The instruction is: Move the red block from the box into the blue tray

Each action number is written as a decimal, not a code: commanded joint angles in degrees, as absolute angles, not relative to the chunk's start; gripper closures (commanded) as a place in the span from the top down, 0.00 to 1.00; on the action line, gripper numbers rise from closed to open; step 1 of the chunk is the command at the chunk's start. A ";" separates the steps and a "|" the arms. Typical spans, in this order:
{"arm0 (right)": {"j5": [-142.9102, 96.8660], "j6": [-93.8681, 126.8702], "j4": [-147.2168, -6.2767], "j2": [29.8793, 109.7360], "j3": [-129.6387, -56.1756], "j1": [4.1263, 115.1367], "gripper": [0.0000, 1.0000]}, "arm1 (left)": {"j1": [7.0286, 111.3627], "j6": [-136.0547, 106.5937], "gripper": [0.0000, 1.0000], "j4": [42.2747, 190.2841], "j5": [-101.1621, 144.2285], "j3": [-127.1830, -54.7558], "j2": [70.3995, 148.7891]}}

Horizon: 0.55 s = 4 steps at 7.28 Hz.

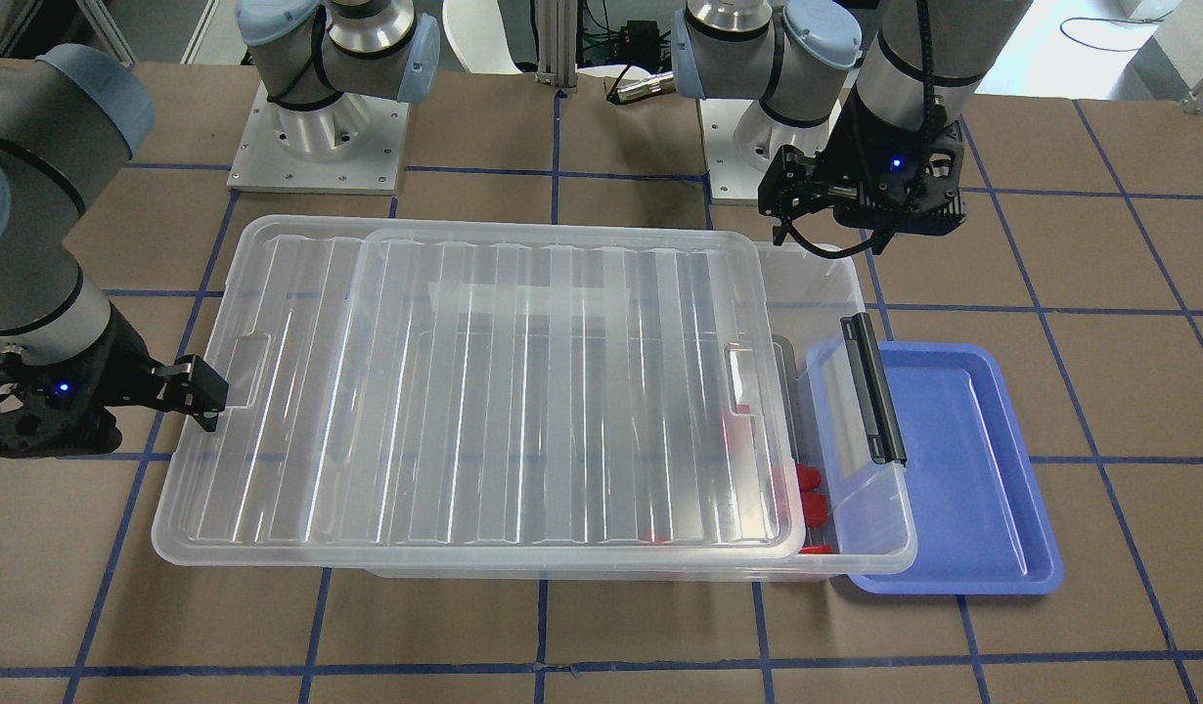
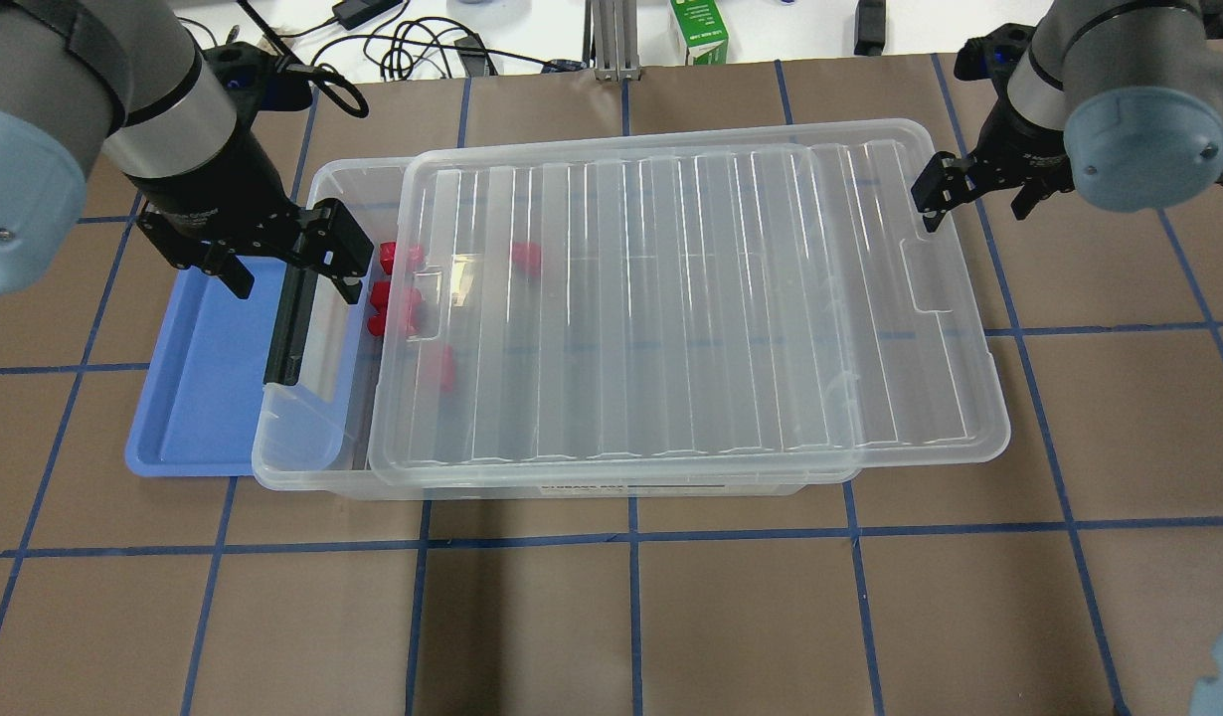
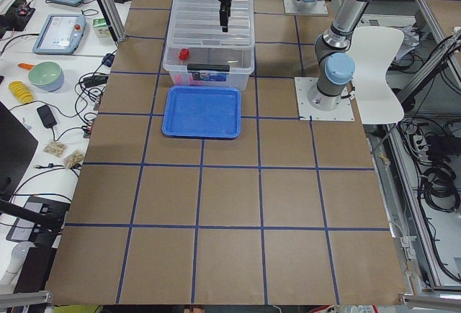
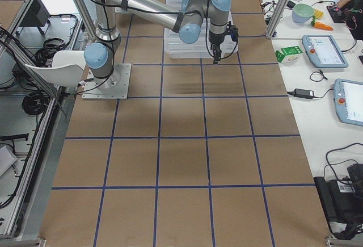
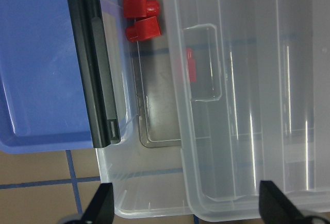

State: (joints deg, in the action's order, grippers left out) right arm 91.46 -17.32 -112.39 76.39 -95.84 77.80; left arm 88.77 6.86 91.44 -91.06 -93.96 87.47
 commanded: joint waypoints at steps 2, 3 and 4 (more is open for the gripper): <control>91.49 -23.79 -111.97 76.81 -95.89 73.49 1.00 | 88.59 7.03 1.00 90.62 -91.05 -93.69 88.41; 91.49 -26.60 -112.06 77.08 -95.89 71.65 1.00 | 88.51 7.03 1.00 89.31 -91.05 -93.78 88.42; 91.49 -27.59 -112.06 77.25 -95.89 70.24 1.00 | 88.51 7.03 1.00 89.21 -91.05 -93.87 88.59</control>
